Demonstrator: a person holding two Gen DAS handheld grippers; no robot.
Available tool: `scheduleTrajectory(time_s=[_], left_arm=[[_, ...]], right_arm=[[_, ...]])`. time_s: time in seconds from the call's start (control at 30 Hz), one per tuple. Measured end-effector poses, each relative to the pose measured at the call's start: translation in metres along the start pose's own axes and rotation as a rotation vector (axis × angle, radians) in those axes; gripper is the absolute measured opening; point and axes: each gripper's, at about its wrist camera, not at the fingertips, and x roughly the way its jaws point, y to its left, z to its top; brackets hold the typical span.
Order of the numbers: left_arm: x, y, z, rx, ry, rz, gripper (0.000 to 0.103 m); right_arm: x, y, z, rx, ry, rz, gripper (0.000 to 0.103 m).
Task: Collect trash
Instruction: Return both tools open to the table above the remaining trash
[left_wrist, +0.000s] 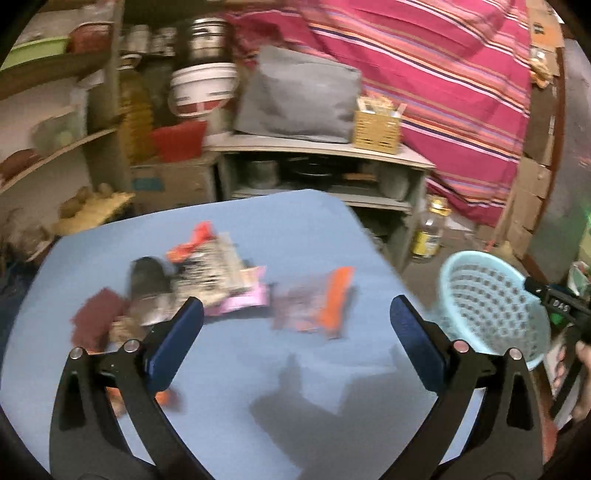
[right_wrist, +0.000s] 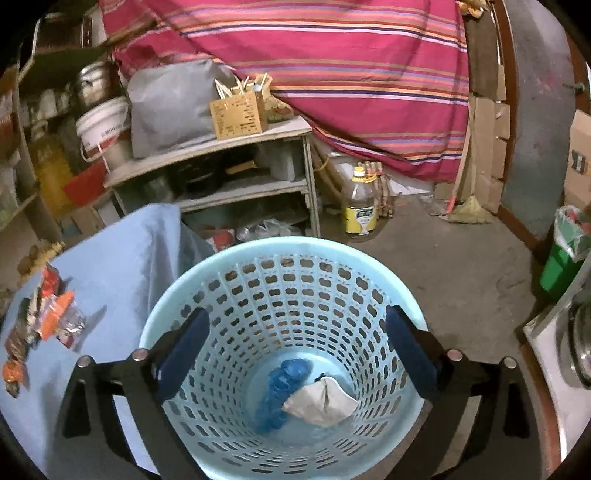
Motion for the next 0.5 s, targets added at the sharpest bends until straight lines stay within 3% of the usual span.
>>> scheduleTrajectory(time_s=[0.27,0.5], left_arm=[[-0.014,0.088,-0.024,-0.052,-0.011,0.133,0.098],[-0.027,0.141,-0.053,-0.045,-0.014,0.233,0.098]], right_arm=[[-0.023,0.039,0.002,0.035,-0.070,0.061,0.099],[-0.038,0.086,-0.006,0.005,-0.112,0.020,0.099]])
